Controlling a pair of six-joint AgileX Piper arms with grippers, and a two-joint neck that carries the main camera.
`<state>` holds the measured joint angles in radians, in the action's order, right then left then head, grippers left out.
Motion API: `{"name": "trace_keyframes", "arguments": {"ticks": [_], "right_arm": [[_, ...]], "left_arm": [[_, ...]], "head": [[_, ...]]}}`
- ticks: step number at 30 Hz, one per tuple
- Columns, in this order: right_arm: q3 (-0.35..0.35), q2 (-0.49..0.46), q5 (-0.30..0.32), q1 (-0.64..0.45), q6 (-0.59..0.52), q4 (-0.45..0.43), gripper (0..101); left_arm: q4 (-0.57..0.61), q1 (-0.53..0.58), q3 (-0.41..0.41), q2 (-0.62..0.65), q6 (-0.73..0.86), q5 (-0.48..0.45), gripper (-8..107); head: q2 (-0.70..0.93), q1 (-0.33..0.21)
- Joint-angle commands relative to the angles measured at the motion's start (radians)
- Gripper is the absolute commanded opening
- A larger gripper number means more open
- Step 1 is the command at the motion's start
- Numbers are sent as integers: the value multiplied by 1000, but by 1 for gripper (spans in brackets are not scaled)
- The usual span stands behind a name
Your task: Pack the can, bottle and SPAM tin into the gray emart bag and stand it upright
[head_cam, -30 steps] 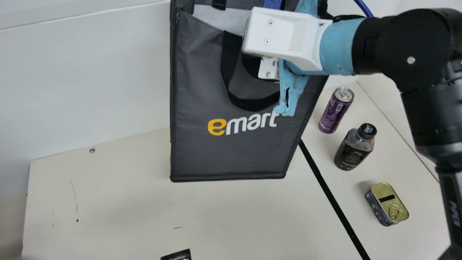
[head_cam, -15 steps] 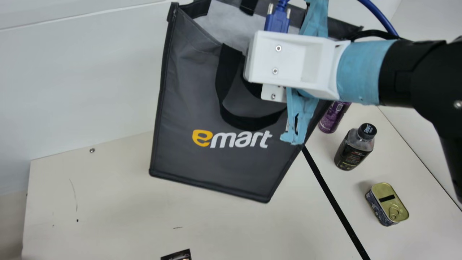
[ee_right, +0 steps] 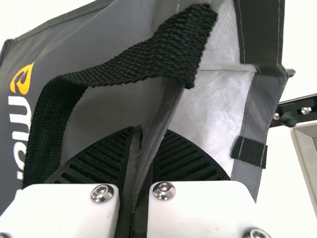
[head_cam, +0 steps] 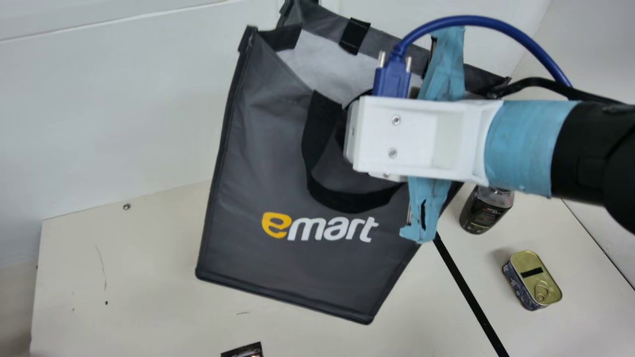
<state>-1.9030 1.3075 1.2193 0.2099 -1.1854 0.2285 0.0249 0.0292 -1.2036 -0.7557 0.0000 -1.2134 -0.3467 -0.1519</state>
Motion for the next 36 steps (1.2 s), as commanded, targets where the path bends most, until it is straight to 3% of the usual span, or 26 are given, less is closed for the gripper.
{"name": "trace_keyframes", "arguments": {"ticks": [1,21,36], "right_arm": [[25,-12,1,8,5,-6,0],[260,-132,1,122,85,-65,0],[384,-205,1,220,180,-90,0]], "left_arm": [[0,0,0,0,0,0,90],[0,0,0,0,0,0,90],[0,0,0,0,0,0,90]], "head": [[-2,-23],[-2,-23],[-2,-23]]}}
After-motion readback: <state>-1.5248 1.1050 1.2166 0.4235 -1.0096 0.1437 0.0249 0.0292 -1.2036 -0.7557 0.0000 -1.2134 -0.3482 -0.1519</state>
